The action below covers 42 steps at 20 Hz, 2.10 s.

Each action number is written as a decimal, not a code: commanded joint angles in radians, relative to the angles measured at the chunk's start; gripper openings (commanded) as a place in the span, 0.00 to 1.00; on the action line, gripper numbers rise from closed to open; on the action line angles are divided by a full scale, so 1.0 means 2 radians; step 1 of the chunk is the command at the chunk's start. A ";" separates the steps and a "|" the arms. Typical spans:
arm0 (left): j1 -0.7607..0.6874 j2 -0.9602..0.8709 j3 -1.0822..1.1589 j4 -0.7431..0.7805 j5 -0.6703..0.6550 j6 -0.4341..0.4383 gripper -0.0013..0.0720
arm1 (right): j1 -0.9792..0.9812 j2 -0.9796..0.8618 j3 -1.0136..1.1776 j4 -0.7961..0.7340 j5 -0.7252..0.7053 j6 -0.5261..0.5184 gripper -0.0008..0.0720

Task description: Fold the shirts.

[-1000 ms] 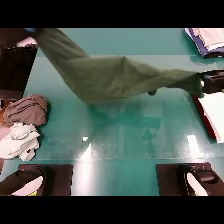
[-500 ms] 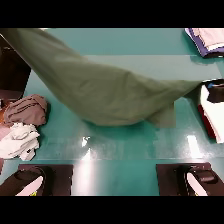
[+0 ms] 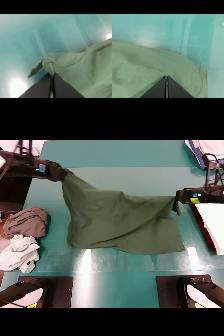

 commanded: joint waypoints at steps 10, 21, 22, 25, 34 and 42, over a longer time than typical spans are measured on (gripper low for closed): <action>0.023 -0.049 0.115 0.006 0.021 -0.003 0.06 | 0.000 0.004 0.000 -0.002 -0.143 0.037 0.03; 0.023 0.147 0.302 -0.008 -0.001 0.001 0.05 | 0.000 0.300 0.001 -0.001 -0.116 0.019 0.03; 0.023 0.167 0.302 -0.016 0.012 0.001 0.05 | 0.000 0.318 0.000 -0.001 -0.115 0.019 0.03; 0.023 0.196 0.305 -0.042 0.039 0.005 0.05 | 0.000 0.344 0.000 -0.001 -0.114 0.019 0.03; 0.023 0.059 0.213 -0.043 -0.050 0.014 0.05 | 0.000 0.153 0.001 -0.001 -0.008 0.019 0.03; 0.023 -0.160 0.176 -0.052 -0.122 0.018 0.05 | 0.038 -0.043 0.000 0.062 0.048 -0.051 0.04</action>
